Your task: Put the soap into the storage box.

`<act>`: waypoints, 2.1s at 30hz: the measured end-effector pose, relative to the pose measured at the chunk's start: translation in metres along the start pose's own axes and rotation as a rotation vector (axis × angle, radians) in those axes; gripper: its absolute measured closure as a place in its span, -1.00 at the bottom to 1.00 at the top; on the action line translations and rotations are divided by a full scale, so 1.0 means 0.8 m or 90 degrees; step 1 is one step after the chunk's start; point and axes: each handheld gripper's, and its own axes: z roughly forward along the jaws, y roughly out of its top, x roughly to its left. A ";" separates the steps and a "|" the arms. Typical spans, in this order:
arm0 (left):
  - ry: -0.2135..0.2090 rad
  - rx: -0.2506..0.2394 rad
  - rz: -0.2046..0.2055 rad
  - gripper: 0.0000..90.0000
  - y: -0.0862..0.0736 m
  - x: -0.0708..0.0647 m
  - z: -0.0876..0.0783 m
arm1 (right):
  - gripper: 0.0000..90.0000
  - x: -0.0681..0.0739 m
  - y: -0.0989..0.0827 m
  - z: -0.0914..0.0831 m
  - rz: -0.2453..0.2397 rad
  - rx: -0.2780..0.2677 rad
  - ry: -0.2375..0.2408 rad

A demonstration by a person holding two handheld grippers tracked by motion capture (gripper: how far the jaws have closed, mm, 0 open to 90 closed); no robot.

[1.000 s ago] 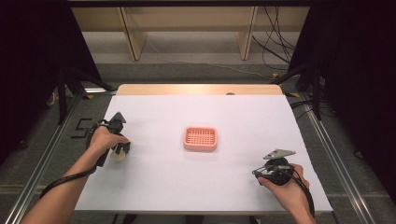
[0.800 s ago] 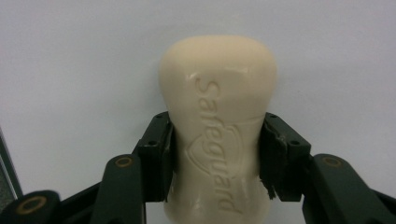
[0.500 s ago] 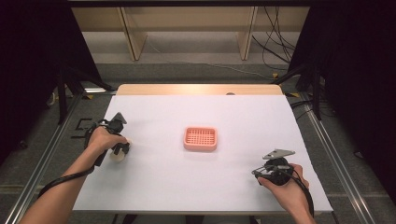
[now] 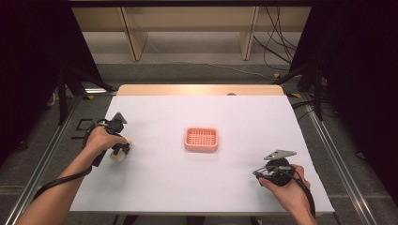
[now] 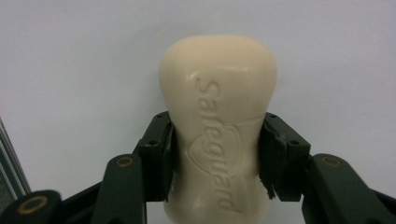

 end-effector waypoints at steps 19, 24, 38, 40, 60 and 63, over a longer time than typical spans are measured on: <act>-0.029 -0.003 0.086 0.10 0.002 -0.018 -0.022 | -0.06 0.000 0.000 -0.002 0.004 -0.005 -0.004; -0.030 0.002 0.120 0.10 0.004 -0.024 -0.027 | -0.06 0.000 0.000 -0.002 0.003 -0.005 -0.004; -0.031 -0.002 0.180 0.10 0.007 -0.042 -0.033 | -0.07 0.000 0.000 -0.003 0.006 -0.006 -0.006; -0.034 -0.003 0.181 0.10 0.008 -0.044 -0.033 | -0.07 0.000 0.000 -0.003 0.006 -0.008 -0.006; -0.033 -0.010 0.247 0.10 0.015 -0.062 -0.030 | -0.08 -0.001 0.000 -0.005 0.003 -0.013 -0.013; -0.034 -0.006 0.253 0.10 0.016 -0.064 -0.031 | -0.08 0.000 0.000 -0.005 0.003 -0.013 -0.014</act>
